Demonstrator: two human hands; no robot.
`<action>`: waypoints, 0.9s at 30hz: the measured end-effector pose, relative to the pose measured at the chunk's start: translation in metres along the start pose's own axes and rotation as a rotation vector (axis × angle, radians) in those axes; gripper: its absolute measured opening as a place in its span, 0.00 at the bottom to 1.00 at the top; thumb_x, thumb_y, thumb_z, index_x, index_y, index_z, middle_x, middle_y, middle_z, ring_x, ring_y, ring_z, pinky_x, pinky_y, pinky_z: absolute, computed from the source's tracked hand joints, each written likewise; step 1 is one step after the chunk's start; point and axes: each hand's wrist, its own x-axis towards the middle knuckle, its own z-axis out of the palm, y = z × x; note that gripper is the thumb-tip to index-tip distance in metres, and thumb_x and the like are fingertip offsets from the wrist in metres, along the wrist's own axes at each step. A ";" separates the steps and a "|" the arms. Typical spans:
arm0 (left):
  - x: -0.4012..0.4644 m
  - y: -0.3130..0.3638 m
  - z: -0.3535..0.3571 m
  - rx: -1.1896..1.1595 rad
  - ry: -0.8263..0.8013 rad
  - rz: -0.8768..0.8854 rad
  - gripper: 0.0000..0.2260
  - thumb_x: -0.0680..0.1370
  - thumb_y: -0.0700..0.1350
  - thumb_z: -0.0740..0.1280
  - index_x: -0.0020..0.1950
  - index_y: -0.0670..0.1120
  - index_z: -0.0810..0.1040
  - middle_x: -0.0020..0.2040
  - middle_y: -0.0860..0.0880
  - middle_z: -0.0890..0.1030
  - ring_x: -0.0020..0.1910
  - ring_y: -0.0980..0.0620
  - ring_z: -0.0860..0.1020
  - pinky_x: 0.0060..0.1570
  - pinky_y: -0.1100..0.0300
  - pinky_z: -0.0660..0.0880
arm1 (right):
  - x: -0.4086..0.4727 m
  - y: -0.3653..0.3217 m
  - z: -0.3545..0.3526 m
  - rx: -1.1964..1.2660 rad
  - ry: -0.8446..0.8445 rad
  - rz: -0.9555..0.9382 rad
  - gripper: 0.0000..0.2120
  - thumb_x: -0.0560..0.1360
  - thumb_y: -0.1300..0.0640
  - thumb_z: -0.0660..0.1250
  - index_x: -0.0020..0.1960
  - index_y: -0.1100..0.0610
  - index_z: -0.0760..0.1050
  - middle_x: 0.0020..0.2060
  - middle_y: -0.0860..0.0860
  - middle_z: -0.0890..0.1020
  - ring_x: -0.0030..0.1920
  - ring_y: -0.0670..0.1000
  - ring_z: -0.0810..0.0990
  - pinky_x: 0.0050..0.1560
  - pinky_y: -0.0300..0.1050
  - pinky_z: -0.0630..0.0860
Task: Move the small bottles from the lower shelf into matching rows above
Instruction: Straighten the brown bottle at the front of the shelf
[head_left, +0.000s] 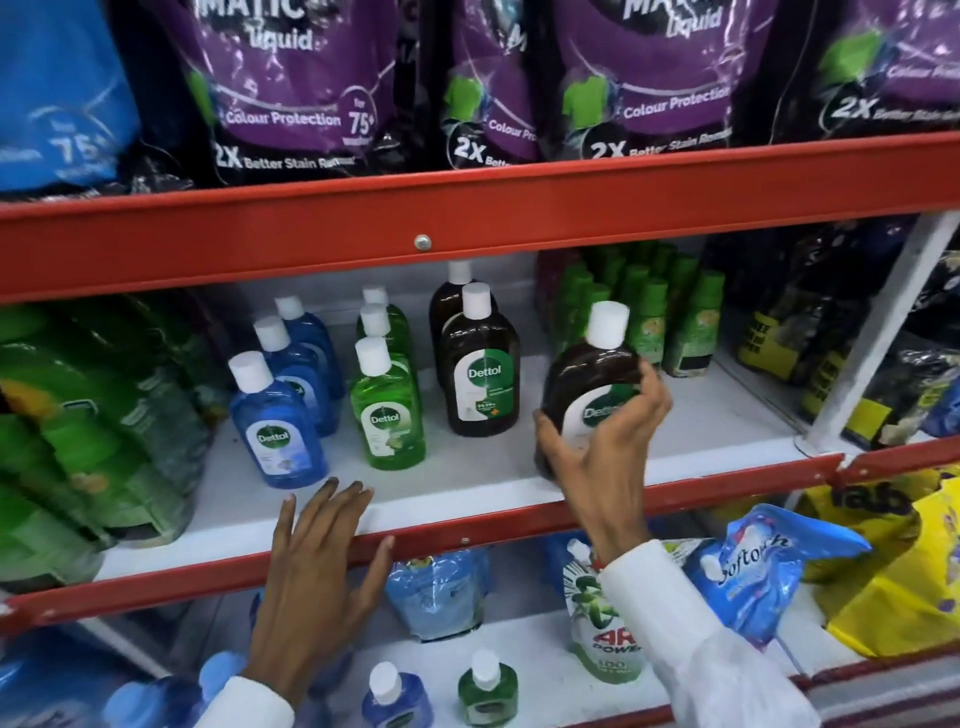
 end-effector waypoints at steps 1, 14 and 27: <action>-0.002 -0.004 -0.001 0.004 0.002 -0.002 0.26 0.76 0.61 0.57 0.67 0.48 0.74 0.67 0.47 0.79 0.71 0.48 0.70 0.76 0.43 0.58 | -0.006 -0.008 0.009 0.020 -0.029 -0.014 0.50 0.66 0.53 0.81 0.75 0.61 0.51 0.71 0.60 0.60 0.69 0.49 0.62 0.72 0.35 0.59; -0.022 -0.033 -0.003 -0.006 -0.013 0.012 0.23 0.77 0.58 0.59 0.66 0.47 0.76 0.66 0.48 0.80 0.70 0.50 0.73 0.75 0.49 0.56 | -0.040 -0.034 0.055 -0.035 -0.096 -0.064 0.49 0.63 0.49 0.82 0.71 0.57 0.53 0.68 0.61 0.63 0.68 0.61 0.68 0.67 0.44 0.68; -0.031 -0.044 -0.007 0.024 0.007 -0.013 0.22 0.77 0.57 0.60 0.68 0.49 0.73 0.66 0.47 0.79 0.69 0.44 0.72 0.76 0.43 0.54 | -0.118 0.022 -0.002 -0.062 -0.813 -0.381 0.19 0.73 0.44 0.72 0.61 0.49 0.76 0.57 0.43 0.79 0.59 0.43 0.76 0.62 0.33 0.69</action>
